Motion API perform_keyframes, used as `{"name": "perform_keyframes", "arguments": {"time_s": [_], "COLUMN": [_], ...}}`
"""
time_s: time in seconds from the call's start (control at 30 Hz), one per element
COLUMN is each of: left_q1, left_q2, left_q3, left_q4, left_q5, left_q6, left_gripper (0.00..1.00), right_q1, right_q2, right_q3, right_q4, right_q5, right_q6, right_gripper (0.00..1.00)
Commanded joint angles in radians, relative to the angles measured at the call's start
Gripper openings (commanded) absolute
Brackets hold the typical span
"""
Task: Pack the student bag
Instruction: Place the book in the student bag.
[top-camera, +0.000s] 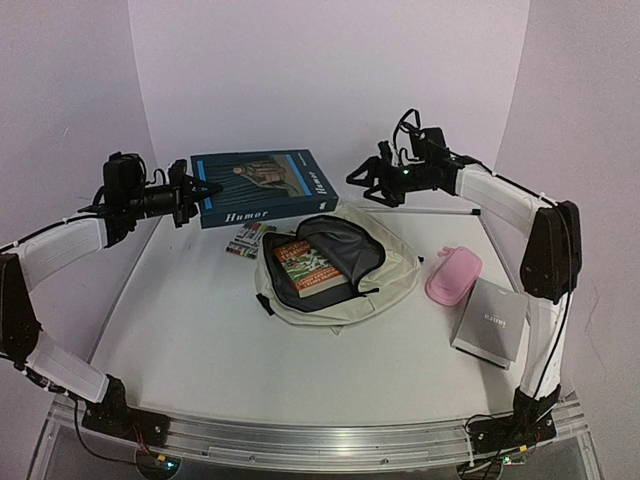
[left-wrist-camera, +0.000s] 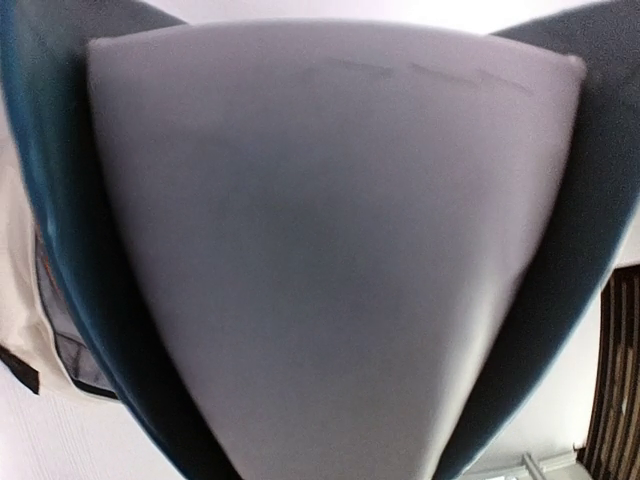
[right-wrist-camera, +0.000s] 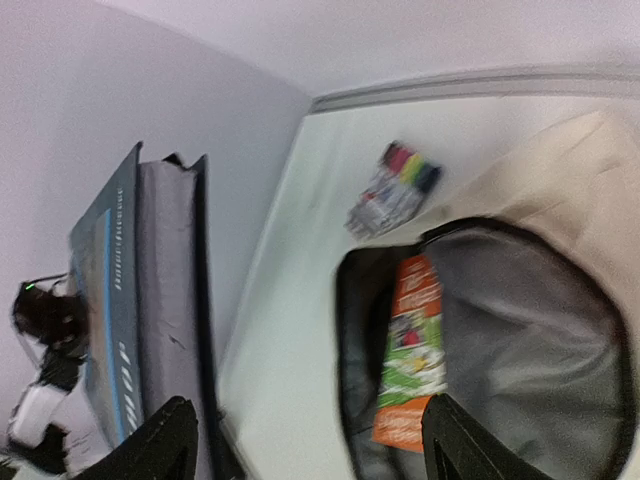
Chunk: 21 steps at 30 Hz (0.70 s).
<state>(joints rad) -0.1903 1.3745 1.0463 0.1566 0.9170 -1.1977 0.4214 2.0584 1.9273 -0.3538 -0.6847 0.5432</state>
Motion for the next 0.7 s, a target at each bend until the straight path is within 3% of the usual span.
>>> {"name": "perform_keyframes", "arguments": {"time_s": [0.0,0.23,0.67], "left_q1": [0.030,0.042,0.054], "left_q2": [-0.063,-0.129,-0.295], "left_q3": [-0.014,-0.076,-0.174], "left_q4": [0.029,-0.083,-0.316], "left_q5": [-0.073,-0.101,-0.186], "left_q6": [-0.023,0.013,0.049], "left_gripper": [0.00,0.00,0.00], "right_q1": [0.071,0.221,0.317], "right_q2": [-0.017,0.018,0.182], "right_q3": [0.080,0.062,0.132], "right_q4": [-0.215,-0.262,-0.263], "right_q5": [0.383,0.552,0.590], "right_q6": [-0.362,-0.607,-0.645], "right_gripper": [0.72,0.70,0.66]}}
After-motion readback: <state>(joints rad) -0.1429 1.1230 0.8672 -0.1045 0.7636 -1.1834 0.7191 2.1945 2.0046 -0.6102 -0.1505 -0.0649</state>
